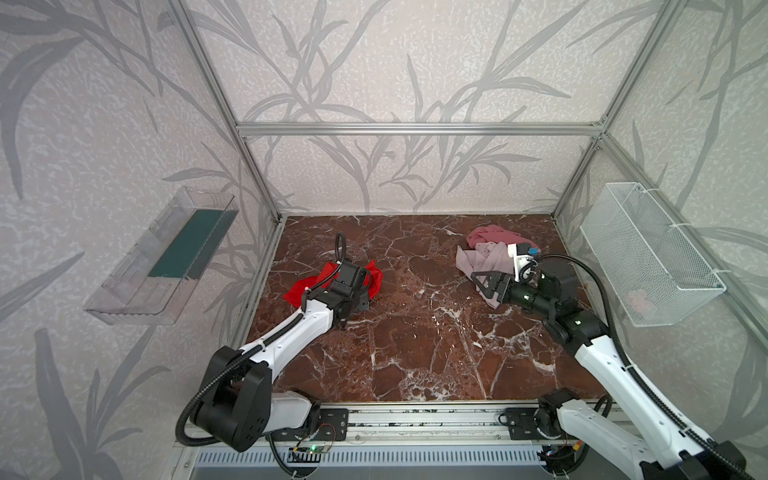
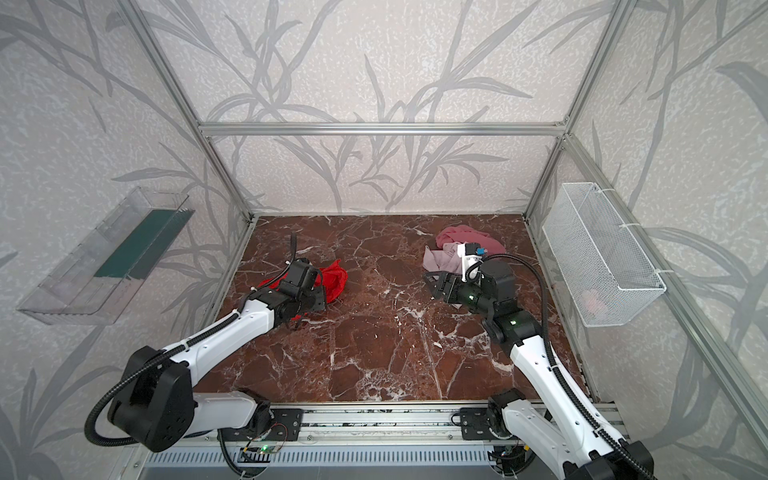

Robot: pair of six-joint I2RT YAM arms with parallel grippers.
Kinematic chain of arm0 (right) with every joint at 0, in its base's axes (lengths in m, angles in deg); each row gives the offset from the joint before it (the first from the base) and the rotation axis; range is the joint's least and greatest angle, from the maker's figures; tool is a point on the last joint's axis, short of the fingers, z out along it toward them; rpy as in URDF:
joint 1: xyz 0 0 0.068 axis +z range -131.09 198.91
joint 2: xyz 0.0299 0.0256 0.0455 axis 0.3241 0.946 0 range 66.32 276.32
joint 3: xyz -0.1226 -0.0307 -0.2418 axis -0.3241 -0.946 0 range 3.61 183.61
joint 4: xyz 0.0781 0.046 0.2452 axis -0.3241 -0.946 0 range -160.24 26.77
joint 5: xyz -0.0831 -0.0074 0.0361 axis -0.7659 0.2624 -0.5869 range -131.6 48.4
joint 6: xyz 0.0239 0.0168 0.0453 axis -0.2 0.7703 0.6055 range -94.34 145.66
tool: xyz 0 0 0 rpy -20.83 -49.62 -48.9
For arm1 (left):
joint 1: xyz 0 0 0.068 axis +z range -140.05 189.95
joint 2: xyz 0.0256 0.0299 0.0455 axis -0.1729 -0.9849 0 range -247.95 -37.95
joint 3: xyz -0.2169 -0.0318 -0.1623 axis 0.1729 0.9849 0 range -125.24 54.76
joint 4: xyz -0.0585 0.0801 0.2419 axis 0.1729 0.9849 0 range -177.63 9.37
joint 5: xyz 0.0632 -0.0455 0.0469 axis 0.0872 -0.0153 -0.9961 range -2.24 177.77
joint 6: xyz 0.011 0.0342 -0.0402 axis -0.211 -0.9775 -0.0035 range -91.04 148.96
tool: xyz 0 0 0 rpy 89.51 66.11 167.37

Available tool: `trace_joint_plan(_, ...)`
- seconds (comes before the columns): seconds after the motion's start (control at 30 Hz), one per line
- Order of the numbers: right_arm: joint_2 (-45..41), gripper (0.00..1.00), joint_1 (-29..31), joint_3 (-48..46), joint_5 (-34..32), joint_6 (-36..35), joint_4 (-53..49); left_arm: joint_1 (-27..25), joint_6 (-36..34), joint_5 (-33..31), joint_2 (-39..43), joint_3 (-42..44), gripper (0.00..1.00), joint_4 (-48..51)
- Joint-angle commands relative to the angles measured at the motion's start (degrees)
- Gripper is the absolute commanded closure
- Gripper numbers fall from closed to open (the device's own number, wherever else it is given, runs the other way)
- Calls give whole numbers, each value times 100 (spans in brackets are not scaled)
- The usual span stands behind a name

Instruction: Pick out a specific cloth from the pile

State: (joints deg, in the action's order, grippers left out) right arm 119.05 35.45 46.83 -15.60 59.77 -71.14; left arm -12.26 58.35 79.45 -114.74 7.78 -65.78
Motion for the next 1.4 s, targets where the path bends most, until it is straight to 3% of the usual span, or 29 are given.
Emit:
trace_joint_plan(0.0, 44, 22, 6, 63, 11, 17, 131, 266, 225, 141, -233, -57, 53, -401)
trace_joint_plan(0.17, 129, 22, 6, 157, -50, -36, 76, 634, 397, 92, -572, -254, 72, -596)
trace_joint_plan(0.33, 337, 22, 7, 272, -66, -20, 130, 959, 380, 73, -958, -597, 82, -787)
trace_joint_plan(0.73, 695, 22, 5, 703, -178, -115, -66, 1870, 360, -39, -2016, -1541, 85, -1111)
trace_joint_plan(0.97, 571, 22, -1, 718, -511, -452, -359, 1890, 96, 549, -1703, -1697, 82, -948)
trace_joint_plan(1.07, 426, 22, -18, 774, -769, -686, -582, 1785, 30, 562, -1205, -1592, 75, -744)
trace_joint_plan(1.37, -60, 22, -368, 639, -1562, -1425, -931, 855, -579, -46, 563, -962, 26, -554)
